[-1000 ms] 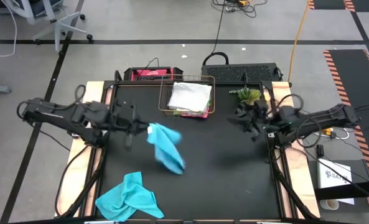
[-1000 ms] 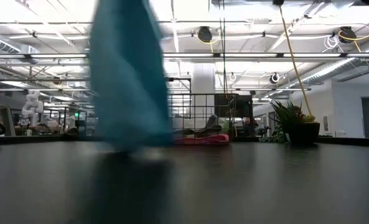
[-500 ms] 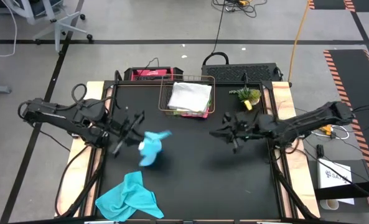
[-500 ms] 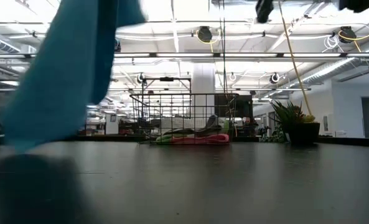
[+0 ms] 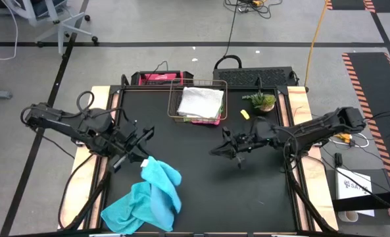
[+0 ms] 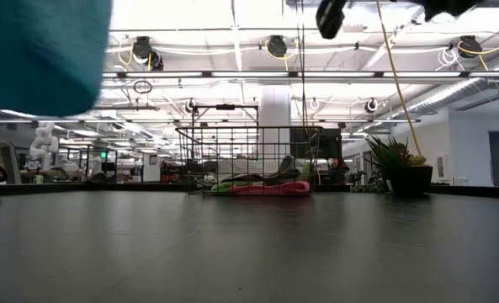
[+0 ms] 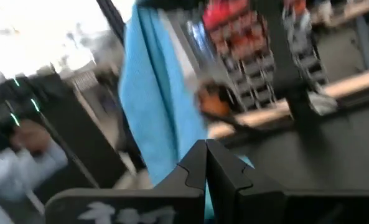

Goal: Fold microfiber towels
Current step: Fold the right light blue microfiber cloth in half

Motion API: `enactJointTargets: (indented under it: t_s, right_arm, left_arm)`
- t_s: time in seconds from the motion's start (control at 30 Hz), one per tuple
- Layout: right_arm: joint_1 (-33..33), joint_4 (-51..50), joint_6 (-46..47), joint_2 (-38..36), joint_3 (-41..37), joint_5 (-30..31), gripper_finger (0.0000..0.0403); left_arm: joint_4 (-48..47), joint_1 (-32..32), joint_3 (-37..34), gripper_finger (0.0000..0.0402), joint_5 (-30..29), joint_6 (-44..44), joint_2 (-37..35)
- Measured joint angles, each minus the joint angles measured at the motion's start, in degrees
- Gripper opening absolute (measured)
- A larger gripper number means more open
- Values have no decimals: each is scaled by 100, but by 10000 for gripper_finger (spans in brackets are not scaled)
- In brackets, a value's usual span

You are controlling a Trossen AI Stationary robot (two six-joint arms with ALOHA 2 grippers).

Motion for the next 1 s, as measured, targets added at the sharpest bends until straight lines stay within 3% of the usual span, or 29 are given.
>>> enactJointTargets:
  t_s: [0.2, 0.3, 0.5, 0.8, 1.0]
  right_arm:
    - [-2, -3327, -1202, 557, 1688, 135, 0]
    - [-110, -4047, -1733, 996, 2348, 129, 1]
    - [-422, -4130, -2208, 1641, 2795, -338, 42]
    - [-774, -3549, -1976, 1693, 2798, -321, 137]
    - [-725, -3189, -1882, 1893, 2785, -345, 162]
  left_arm:
    - [2, 97, 0, 2, -15, -151, 2]
    - [0, 82, 0, 3, -15, -174, 2]
    - [-2, -71, 0, 5, -9, -459, 2]
    - [-39, -348, 0, 4, -35, -562, 2]
    - [-42, -347, 0, 5, -61, -577, 0]
